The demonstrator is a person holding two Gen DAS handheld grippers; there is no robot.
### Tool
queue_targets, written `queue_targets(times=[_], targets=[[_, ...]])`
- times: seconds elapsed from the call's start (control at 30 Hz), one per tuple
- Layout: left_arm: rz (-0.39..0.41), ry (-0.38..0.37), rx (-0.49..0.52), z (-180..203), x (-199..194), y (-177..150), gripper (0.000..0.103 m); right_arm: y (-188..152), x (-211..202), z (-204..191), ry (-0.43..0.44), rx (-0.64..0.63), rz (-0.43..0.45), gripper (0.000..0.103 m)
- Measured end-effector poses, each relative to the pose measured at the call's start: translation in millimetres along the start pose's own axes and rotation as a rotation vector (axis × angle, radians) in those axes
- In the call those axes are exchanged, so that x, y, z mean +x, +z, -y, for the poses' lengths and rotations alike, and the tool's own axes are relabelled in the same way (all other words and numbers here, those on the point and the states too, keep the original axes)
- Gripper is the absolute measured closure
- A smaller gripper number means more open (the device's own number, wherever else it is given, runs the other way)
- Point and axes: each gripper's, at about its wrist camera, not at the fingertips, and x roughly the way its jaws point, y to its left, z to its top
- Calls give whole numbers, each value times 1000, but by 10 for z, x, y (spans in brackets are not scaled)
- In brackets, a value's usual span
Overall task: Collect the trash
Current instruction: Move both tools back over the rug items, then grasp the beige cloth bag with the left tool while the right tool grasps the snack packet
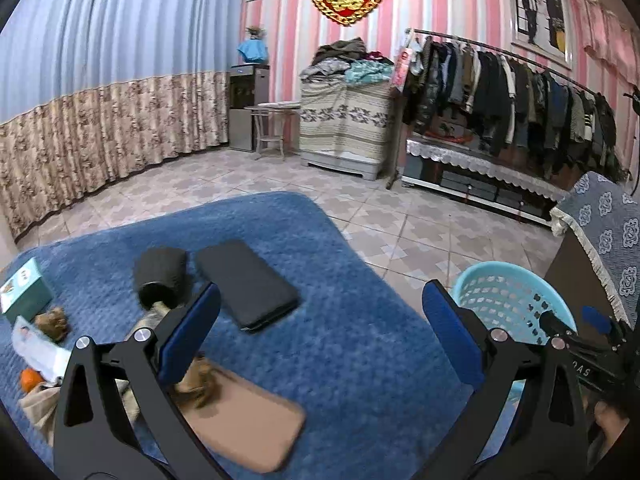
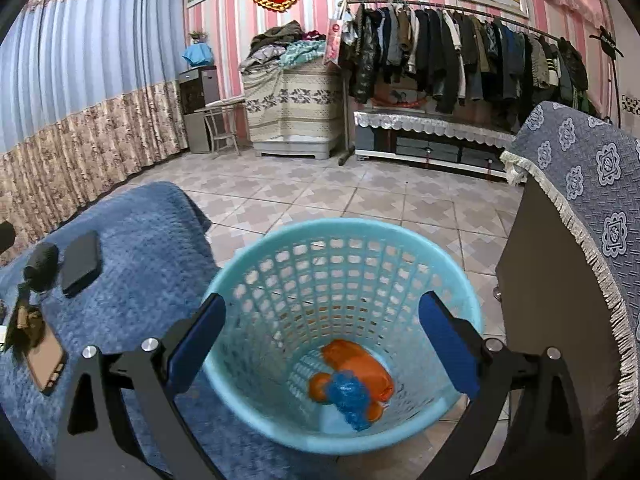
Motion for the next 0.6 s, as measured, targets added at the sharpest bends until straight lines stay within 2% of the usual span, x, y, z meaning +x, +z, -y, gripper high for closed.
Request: queue_targets(times=[0.27,0.37,0.6], targets=[[10,104,-27,-619,-399,-148,6,-78,-192,-531,93,-37,9,8],[11,184,-49,-965,-567,-266,6,-134,-254,-812,140,-72,6,8],[-63,322,-103,-1740,-722,-664,6,-380,-391,-1511,253,-174,2,8]])
